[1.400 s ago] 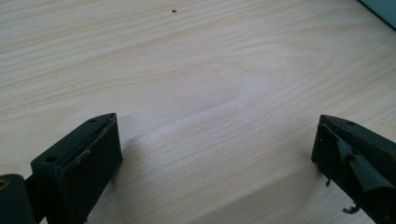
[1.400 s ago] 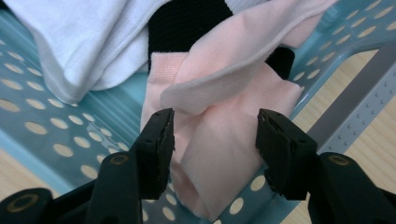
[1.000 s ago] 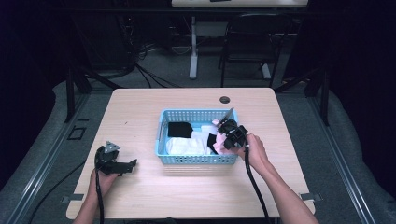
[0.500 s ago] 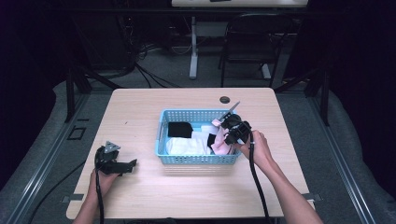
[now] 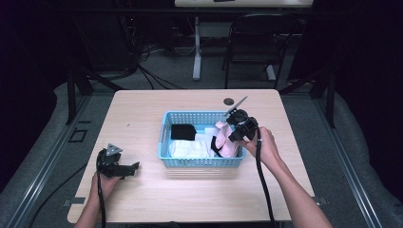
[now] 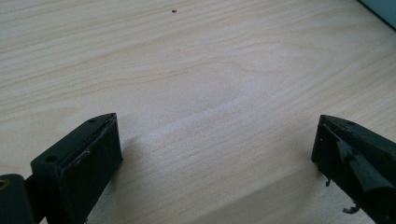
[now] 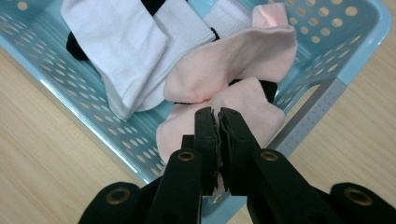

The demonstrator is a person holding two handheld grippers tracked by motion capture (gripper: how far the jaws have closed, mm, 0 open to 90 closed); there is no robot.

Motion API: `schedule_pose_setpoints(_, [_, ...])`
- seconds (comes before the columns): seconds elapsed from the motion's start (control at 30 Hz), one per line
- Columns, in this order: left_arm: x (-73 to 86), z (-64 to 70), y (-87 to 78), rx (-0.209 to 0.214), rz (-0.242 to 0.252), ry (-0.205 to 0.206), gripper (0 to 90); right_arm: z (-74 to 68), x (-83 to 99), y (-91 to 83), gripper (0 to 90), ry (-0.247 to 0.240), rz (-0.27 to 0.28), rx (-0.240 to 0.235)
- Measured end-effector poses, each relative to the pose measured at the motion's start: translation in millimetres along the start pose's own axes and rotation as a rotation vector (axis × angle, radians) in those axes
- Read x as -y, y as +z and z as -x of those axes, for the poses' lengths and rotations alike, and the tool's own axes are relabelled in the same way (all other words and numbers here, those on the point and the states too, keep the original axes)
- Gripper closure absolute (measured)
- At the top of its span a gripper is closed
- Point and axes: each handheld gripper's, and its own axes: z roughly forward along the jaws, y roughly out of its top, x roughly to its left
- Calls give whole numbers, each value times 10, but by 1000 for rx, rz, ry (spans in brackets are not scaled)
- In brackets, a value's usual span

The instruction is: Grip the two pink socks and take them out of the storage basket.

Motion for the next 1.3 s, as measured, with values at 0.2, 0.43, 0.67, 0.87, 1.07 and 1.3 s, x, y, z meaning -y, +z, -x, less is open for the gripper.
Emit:
schedule_pose_setpoints(0.2, [0, 0, 0, 0, 0, 0, 14, 9, -47, -126, 862, -4, 20, 6])
schedule_pose_setpoints(0.43, [0, 2, 1, 0, 2, -3, 13, 9, -82, -259, 862, -2, 34, 15])
schedule_pose_setpoints(0.67, [0, 2, 1, 0, 1, -3, 14, 15, -113, -412, 862, -6, 56, 19])
schedule_pose_setpoints(0.87, [0, 2, 1, 0, 1, -3, 14, 33, -134, -521, 862, -8, 57, 25])
schedule_pose_setpoints(1.07, [0, 2, 1, 0, 1, -3, 14, 71, -139, -609, 862, -8, 60, 24])
schedule_pose_setpoints(1.3, [0, 2, 1, 0, 1, -3, 14, 105, -148, -716, 862, -6, 62, 25])
